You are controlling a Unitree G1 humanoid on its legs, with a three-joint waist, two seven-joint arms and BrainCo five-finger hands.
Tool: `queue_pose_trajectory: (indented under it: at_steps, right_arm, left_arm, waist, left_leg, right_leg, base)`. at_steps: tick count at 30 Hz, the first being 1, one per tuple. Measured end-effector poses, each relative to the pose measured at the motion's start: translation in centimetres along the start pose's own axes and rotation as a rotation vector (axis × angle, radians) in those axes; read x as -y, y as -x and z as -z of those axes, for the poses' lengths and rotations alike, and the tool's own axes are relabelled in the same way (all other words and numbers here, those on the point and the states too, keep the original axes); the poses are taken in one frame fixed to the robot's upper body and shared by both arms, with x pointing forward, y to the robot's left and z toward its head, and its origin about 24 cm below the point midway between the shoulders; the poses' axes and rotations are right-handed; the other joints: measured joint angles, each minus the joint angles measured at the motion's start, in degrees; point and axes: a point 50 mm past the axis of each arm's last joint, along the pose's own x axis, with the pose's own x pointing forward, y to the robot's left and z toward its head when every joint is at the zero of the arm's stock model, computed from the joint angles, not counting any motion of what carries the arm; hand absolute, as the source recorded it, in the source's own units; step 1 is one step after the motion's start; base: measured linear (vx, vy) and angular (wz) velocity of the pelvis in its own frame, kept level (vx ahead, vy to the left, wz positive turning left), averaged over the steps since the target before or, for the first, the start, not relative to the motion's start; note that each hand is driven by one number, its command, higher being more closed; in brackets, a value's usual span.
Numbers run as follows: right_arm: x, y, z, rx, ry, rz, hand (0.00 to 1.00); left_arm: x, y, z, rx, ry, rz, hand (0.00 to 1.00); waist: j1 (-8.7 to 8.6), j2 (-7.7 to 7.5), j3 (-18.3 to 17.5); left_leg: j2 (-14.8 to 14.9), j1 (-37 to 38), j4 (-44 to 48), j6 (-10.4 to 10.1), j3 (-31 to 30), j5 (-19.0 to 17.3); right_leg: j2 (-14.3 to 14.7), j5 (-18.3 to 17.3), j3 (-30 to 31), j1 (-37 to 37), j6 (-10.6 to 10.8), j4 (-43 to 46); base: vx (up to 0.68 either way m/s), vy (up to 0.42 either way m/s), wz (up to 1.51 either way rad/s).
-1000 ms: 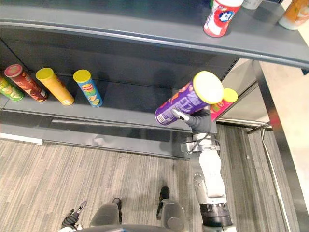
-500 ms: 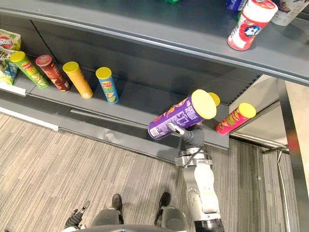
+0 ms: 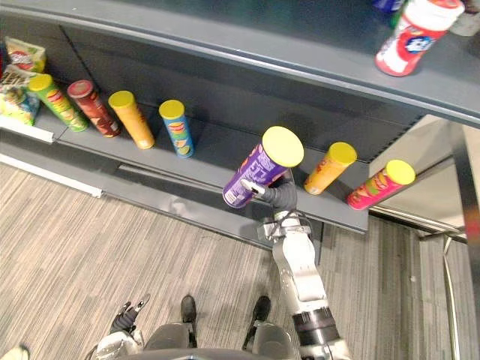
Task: Put the gum and the chips on the shelf.
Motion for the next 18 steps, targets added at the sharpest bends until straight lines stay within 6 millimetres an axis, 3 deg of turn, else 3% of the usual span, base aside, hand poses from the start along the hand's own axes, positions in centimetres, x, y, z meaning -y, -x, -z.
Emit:
queue_pose_trajectory:
  at_steps: [1,6,10,15,18]
  right_arm:
    - [-0.1,-1.1,-0.2,0.012,0.024,0.013,1.0]
    - [0.3,-4.3,-1.0,0.047,0.103,0.079,1.0]
    - [0.9,-6.6,-2.2,0.079,0.136,0.152,1.0]
    - [2.5,-11.1,-6.2,0.178,0.21,0.314,1.0]
    - [3.6,-12.7,-7.9,0.206,0.249,0.4,1.0]
  left_arm:
    - [0.5,0.0,-0.4,0.022,0.003,0.015,0.0]
    - [2.1,0.0,-1.5,0.061,0.039,0.056,0.0]
    - [2.3,-0.1,-2.6,0.106,0.073,0.059,0.0]
    - [3.6,-0.1,-4.9,0.199,0.084,0.094,0.0]
    - [4.2,-0.1,-5.5,0.22,0.09,0.111,0.0]
  waist:
    - [1.05,0.63,0.44]
    - [1.73,3.24,3.37]
    - [2.41,3.28,6.03]
    - [3.78,4.11,10.47]
    - [4.72,4.77,11.44]
  left_leg:
    - [-0.09,-1.55,0.16,0.22,-0.96,0.39]
    - [-0.89,-4.03,-0.17,0.71,-3.66,2.09]
    - [-1.33,-5.87,0.05,0.87,-4.62,3.07]
    - [-2.15,-9.02,1.06,0.94,-5.78,4.0]
    - [-2.46,-10.17,1.2,1.22,-5.93,4.67]
  right_leg:
    - [-0.24,-0.09,-0.4,-1.22,-0.08,0.88]
    - [-1.71,-1.12,-2.68,-3.93,-0.28,4.34]
    - [-2.99,-2.32,-3.25,-6.61,-0.49,7.98]
    - [-5.05,-3.81,-3.5,-10.76,-0.9,13.09]
    - [-5.64,-4.06,-3.4,-12.47,-1.08,14.57]
  base:
    - [-0.06,0.006,0.18]
    - [-0.05,0.015,0.28]
    - [-0.04,0.016,0.18]
    - [-0.06,0.008,0.13]
    - [-0.03,-0.017,0.06]
